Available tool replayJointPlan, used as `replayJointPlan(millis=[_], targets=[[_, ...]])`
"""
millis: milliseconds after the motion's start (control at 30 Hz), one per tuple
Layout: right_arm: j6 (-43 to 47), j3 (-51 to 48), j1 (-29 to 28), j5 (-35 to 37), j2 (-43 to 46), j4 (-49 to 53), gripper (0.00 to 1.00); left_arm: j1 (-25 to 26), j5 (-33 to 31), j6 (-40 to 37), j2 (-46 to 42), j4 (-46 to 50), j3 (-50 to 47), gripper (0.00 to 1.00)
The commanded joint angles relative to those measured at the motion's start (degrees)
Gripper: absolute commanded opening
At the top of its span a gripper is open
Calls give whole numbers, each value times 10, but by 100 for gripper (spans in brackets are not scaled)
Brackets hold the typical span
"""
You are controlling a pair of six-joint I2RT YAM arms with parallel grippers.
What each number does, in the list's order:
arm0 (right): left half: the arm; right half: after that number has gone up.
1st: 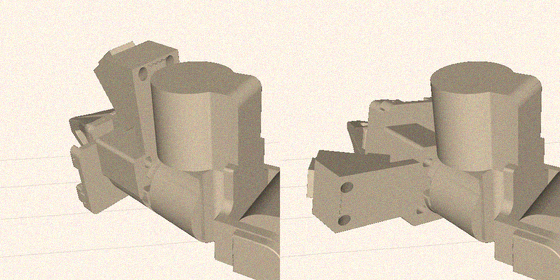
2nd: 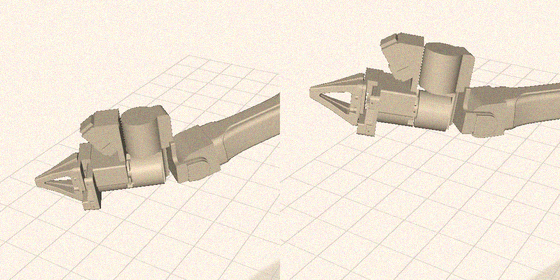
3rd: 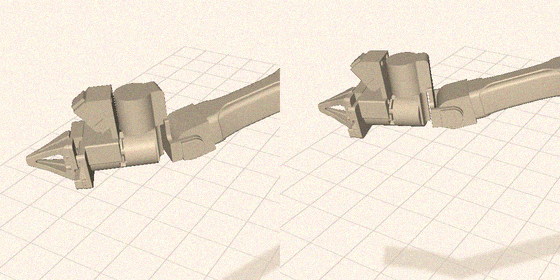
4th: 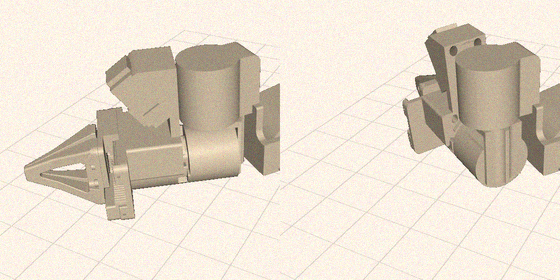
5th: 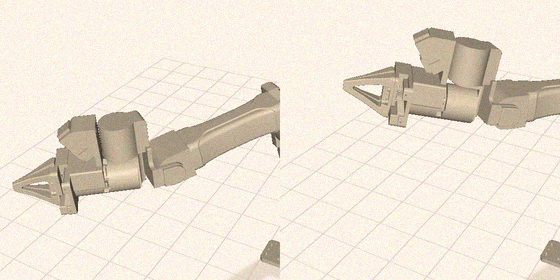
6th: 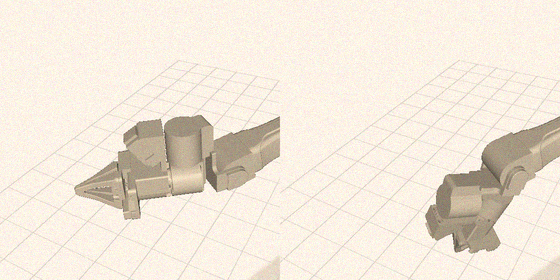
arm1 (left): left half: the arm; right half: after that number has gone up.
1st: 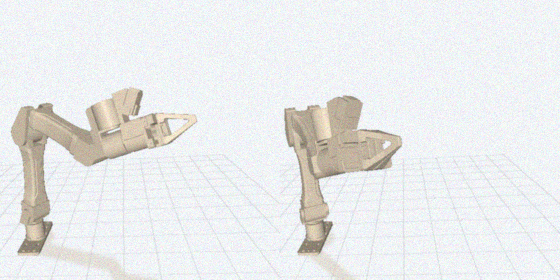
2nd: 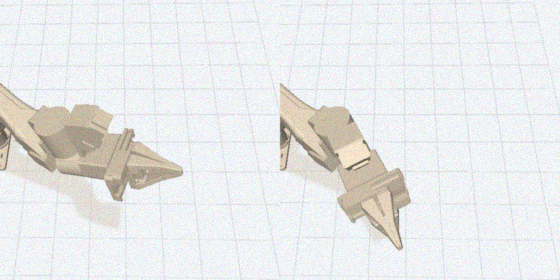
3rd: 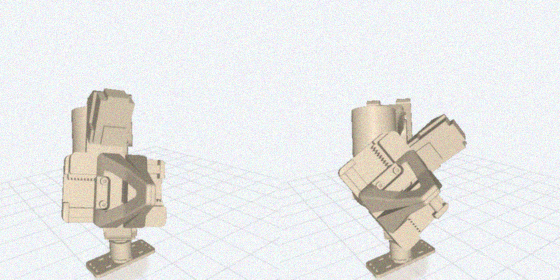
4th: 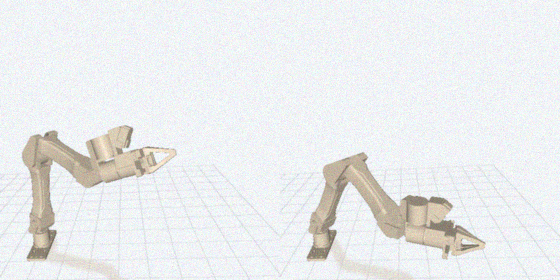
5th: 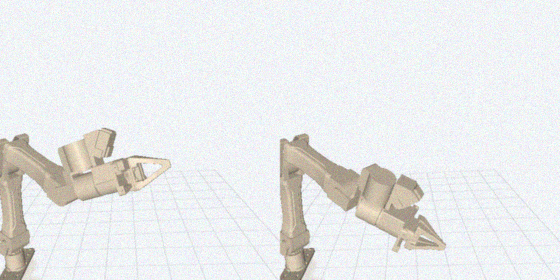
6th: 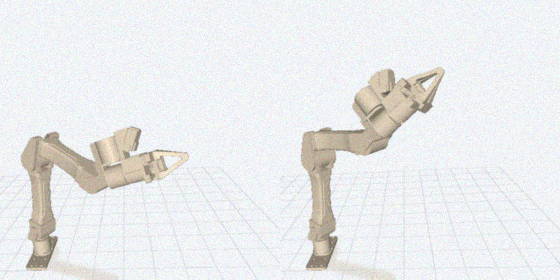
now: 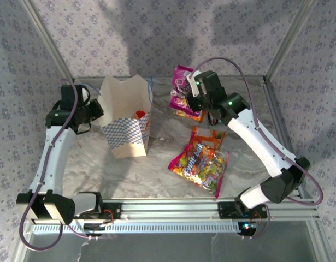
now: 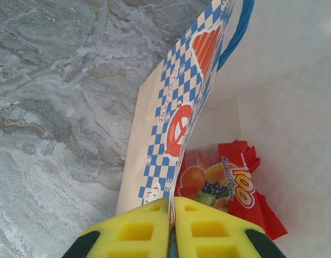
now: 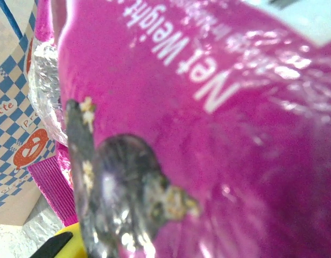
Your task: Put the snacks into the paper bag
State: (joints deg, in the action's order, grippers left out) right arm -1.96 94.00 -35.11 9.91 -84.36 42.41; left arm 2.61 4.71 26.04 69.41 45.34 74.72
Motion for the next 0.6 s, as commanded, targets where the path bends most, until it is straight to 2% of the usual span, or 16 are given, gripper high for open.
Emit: replayJointPlan(millis=[0, 567], targets=[[15, 40, -9, 17, 27, -58, 15, -3, 7, -11, -6, 13, 22, 9], [33, 69, -24, 31, 39, -105, 14, -3, 7, -15, -4, 11, 24, 8]])
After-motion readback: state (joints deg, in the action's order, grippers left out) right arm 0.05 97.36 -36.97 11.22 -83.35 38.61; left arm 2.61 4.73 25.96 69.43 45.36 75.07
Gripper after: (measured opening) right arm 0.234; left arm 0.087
